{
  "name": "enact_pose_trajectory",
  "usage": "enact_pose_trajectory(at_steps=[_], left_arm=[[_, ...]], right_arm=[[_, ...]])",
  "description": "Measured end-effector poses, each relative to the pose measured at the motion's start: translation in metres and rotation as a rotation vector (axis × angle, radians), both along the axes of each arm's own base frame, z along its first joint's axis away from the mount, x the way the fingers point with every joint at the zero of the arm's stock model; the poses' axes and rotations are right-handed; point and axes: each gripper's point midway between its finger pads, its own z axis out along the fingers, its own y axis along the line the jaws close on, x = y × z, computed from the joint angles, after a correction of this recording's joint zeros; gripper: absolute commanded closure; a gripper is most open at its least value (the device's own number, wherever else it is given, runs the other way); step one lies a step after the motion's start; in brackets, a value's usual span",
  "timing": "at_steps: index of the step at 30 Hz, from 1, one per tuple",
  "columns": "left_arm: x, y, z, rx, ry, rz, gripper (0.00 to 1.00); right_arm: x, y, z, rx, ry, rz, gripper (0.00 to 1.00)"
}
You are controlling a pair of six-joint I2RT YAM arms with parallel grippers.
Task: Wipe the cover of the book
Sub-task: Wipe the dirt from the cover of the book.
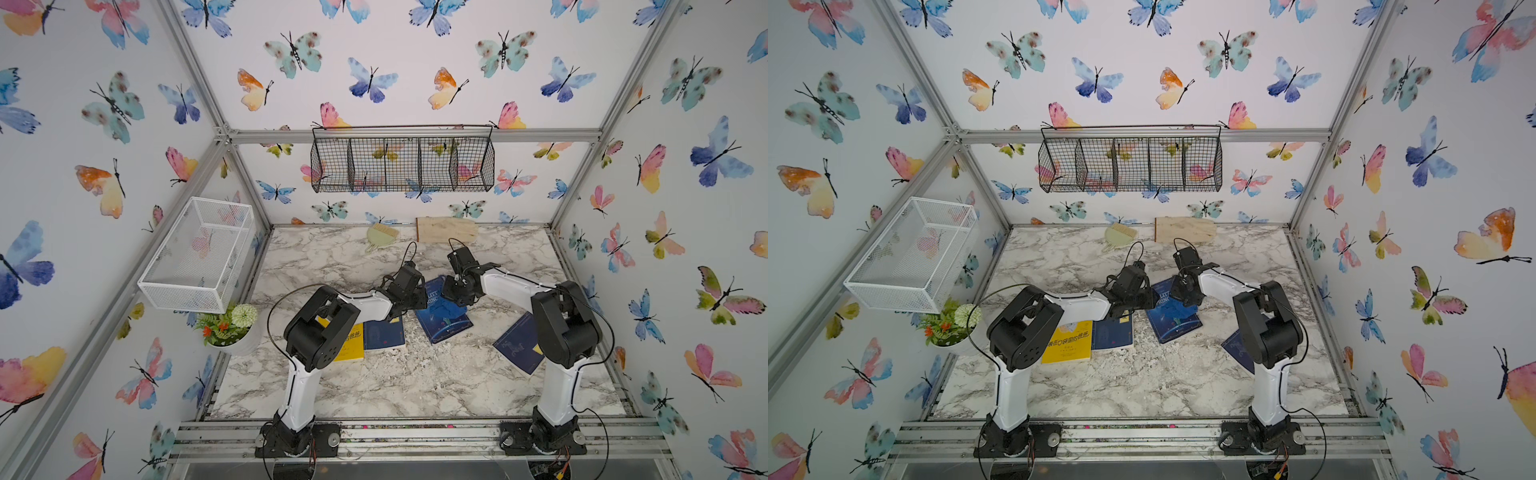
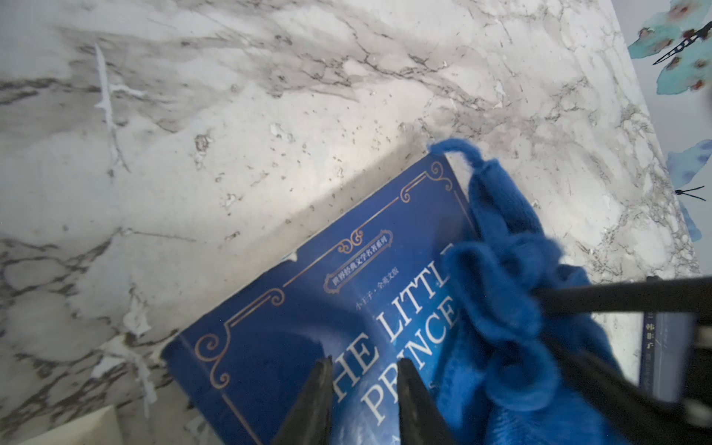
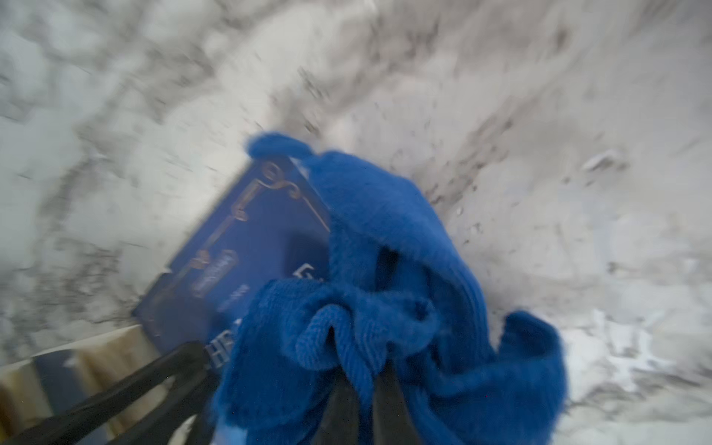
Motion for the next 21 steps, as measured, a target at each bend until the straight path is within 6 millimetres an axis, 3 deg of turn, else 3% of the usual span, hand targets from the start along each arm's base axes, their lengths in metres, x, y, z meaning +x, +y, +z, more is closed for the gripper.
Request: enact_pose_trajectory(at_steps=[6, 14, 21], left_arm=[[0.000, 0.000, 0.000, 0.001, 0.001, 0.000, 0.70], [0.000, 0.000, 0.000, 0.004, 0.005, -0.001, 0.70], [0.000, 0.000, 0.000, 0.004, 0.006, -0.001, 0.70]], right_arm=[[-0.012, 0.005, -0.004, 0.004, -0.053, 0.005, 0.99], [-0.073, 0.008, -0.005, 0.013, -0.067, 0.052, 0.99], [-0.076, 0.011, -0.005, 0.010, -0.040, 0.057, 0.99]])
